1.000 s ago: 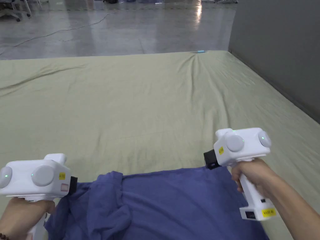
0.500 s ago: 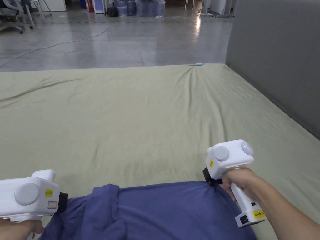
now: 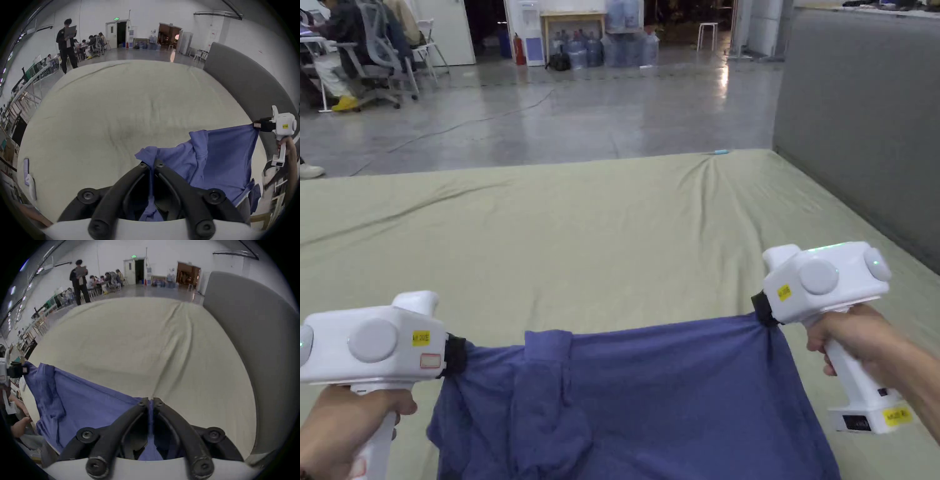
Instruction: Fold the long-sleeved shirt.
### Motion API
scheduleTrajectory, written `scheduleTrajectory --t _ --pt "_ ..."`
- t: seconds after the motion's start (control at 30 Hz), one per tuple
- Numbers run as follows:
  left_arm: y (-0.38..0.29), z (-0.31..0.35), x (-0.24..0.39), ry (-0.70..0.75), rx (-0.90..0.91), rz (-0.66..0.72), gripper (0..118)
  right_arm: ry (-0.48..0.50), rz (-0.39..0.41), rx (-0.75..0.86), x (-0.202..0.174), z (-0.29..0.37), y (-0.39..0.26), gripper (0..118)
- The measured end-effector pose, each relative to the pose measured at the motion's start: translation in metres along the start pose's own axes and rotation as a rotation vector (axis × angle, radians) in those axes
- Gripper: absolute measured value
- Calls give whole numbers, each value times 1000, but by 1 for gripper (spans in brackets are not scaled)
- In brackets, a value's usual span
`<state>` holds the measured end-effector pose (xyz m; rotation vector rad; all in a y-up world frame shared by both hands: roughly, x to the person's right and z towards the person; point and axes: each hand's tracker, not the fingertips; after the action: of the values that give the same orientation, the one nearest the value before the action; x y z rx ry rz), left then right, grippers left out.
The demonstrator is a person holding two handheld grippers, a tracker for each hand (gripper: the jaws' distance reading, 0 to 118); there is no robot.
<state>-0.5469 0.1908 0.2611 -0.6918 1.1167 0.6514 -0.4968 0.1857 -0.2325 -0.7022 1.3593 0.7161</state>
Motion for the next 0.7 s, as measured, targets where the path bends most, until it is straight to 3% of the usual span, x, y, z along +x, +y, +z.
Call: scheduleTrajectory --t 0.23,0.53,0.7 --pt "-63 51 5 -8 19 -4 0 5 24 56 -8 65 -69 0" --pt "-169 64 5 -9 -84 -59 0 13 2 -37 -11 70 -183 0" --pt "-211 44 11 1 -146 -92 0 -23 99 -138 -20 41 -226 1"
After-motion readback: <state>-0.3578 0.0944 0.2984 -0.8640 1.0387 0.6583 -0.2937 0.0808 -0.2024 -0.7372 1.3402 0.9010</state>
